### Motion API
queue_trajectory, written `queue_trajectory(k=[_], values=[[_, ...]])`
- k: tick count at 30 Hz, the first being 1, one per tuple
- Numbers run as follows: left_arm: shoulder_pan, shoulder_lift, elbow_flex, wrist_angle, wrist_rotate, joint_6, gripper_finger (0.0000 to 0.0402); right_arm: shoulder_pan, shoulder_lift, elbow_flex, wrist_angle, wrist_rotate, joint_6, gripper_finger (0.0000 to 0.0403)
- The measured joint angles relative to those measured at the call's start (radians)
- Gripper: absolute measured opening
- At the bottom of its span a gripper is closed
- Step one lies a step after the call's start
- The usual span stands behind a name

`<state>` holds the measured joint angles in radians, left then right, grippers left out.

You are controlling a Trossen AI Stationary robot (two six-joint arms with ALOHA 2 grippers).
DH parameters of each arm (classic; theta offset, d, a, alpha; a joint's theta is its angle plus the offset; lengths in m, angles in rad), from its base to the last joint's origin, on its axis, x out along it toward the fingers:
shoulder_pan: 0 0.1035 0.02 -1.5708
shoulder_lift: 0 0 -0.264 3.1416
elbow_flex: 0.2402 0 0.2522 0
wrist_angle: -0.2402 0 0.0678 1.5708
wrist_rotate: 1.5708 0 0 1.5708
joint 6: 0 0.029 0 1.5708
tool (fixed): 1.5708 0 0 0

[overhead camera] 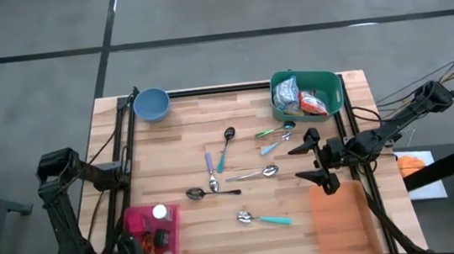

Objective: Pick & Place Food Item
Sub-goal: Put the green seasoning bottle into the pink bin

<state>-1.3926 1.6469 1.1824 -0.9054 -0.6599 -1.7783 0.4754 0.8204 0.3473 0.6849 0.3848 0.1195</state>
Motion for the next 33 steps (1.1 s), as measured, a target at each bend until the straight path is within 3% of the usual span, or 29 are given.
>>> queue_trajectory(k=[9,17,33], values=[[0.016,-0.007,-0.058,0.059,0.039,0.007,0.0196,0.000,0.000,0.000,0.000,0.000,0.000,0.0322],[0.080,-0.018,-0.069,0.043,0.092,0.121,0.0196,0.000,0.000,0.000,0.000,0.000,0.000,0.0322],[0.118,-0.025,-0.094,0.077,0.076,0.159,0.0196,0.000,0.000,0.000,0.000,0.000,0.000,0.0322]])
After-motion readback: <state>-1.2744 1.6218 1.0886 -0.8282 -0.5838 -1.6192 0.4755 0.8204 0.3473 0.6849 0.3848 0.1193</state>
